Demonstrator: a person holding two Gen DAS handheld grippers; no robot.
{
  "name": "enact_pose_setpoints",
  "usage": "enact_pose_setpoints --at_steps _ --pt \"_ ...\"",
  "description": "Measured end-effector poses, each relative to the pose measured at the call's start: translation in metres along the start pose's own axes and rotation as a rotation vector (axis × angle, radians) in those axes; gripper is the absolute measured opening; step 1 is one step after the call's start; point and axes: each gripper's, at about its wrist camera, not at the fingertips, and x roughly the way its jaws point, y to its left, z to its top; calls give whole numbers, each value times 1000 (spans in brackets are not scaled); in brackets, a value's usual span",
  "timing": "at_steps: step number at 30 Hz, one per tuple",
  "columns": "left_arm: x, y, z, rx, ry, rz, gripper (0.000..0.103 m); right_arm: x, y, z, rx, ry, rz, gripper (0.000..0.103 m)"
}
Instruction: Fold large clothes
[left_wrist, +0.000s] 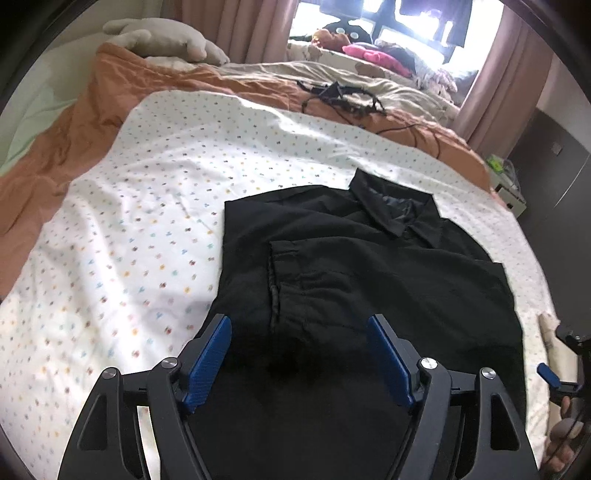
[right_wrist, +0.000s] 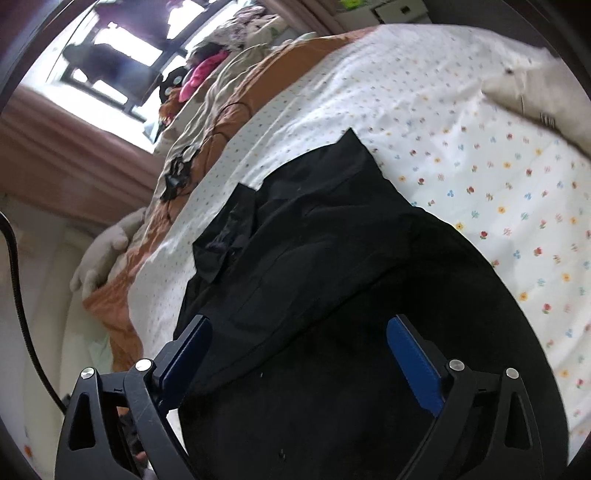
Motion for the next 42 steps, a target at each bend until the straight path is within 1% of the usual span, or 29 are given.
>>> enact_pose_setpoints --at_steps 5,8,11,16,19,21,24,28,31,33,35,37,39,42 --pt "-49 5 -16 -8 -46 -11 78 -28 15 -11 -85 -18 -41 96" --pt "-76 11 -26 -31 -76 -34 78 -46 16 -16 -113 -32 -31 96" --pt "-101 17 -37 -61 -100 -50 78 -63 10 -19 -113 -44 -35 96" --pt "-147 28 -59 -105 -153 -72 78 -88 -1 -24 -111 -68 -79 96" --pt "-169 33 -72 -112 -177 -66 84 -113 -3 -28 -110 -104 -97 96" --pt "-187 36 -84 -116 -201 -62 85 -129 -4 -32 -111 -125 -102 96" --pt "-207 41 -99 -126 -212 -64 86 -154 -8 -40 -109 -159 -95 96" --pt "-240 47 -120 -112 -224 -64 86 -190 -17 -61 -118 -200 -83 96" --pt "-265 45 -137 -73 -250 -40 86 -216 -21 -81 -159 -231 -102 96" --pt "-281 48 -149 -68 -260 -44 87 -228 -27 -94 -170 -236 -100 96" --pt "-297 53 -161 -75 -275 -53 90 -242 -37 -105 -171 -239 -88 96" --pt "-311 56 -173 -79 -292 -53 96 -255 -46 -118 -172 -246 -91 96" --pt "-323 58 -184 -79 -308 -58 99 -267 -53 -128 -183 -248 -94 96" --pt "-338 61 -202 -81 -320 -68 100 -285 -63 -144 -210 -256 -89 96"
